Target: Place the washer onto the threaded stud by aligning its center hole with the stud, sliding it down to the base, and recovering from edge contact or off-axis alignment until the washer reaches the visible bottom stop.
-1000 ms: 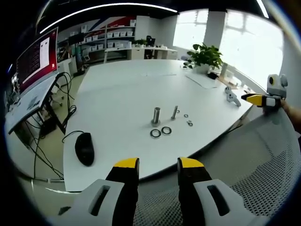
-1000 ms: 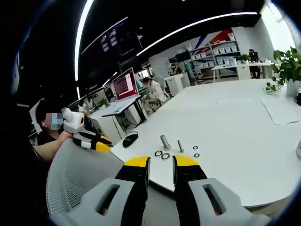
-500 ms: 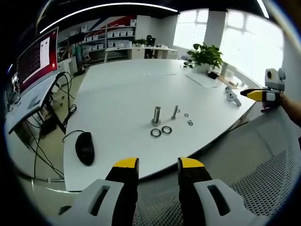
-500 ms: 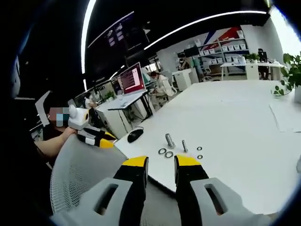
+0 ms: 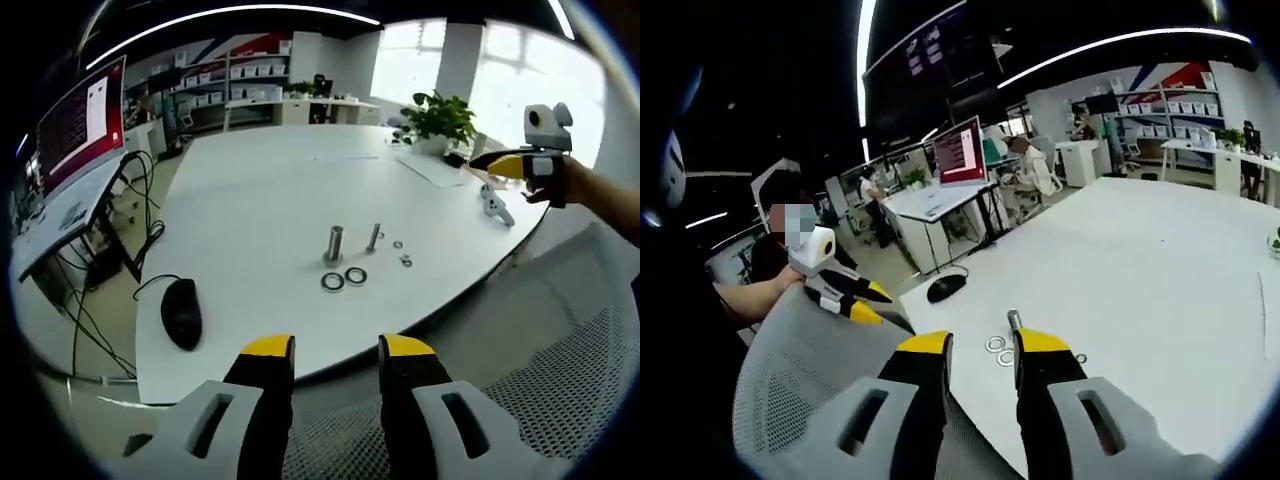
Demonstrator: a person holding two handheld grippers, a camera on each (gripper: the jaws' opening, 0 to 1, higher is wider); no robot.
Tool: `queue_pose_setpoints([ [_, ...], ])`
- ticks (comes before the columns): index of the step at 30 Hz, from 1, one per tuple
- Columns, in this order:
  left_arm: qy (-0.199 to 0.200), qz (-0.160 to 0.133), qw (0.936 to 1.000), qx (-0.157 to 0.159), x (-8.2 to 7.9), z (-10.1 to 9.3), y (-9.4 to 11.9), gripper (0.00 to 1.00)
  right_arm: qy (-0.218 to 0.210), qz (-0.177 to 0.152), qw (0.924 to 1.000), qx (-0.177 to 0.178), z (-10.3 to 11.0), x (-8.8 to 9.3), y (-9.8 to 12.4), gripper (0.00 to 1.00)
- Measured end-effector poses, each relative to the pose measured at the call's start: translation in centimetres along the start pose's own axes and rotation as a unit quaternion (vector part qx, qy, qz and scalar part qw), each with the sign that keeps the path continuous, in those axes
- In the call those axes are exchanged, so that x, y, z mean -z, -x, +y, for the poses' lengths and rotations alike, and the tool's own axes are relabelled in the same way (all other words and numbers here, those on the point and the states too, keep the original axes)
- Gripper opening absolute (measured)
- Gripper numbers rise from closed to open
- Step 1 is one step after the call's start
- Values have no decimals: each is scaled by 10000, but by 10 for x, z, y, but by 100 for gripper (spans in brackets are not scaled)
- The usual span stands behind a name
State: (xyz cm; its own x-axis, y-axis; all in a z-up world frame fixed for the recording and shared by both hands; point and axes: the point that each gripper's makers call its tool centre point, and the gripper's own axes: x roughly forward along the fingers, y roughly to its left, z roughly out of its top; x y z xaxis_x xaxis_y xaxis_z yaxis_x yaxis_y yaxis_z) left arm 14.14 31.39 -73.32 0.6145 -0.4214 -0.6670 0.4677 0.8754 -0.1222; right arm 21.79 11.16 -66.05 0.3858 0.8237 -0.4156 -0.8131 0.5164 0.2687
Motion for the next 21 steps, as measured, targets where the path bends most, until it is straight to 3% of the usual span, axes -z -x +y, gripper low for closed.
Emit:
queue_pose_setpoints([
  [8,25,0,10000,-15,1,2,0,32,257,539,9978,-296,-15,12,-31,27],
  [13,27,-18,10000,-18,1,2,0,32,689,986,9916,-480,-18,27,-43,27],
  [17,31,4,10000,-9,1,2,0,32,446,1114,9912,-554,-21,39,-48,27],
  [21,29,-3,10000,-22,1,2,0,32,599,1347,9873,-591,-34,50,-54,27],
])
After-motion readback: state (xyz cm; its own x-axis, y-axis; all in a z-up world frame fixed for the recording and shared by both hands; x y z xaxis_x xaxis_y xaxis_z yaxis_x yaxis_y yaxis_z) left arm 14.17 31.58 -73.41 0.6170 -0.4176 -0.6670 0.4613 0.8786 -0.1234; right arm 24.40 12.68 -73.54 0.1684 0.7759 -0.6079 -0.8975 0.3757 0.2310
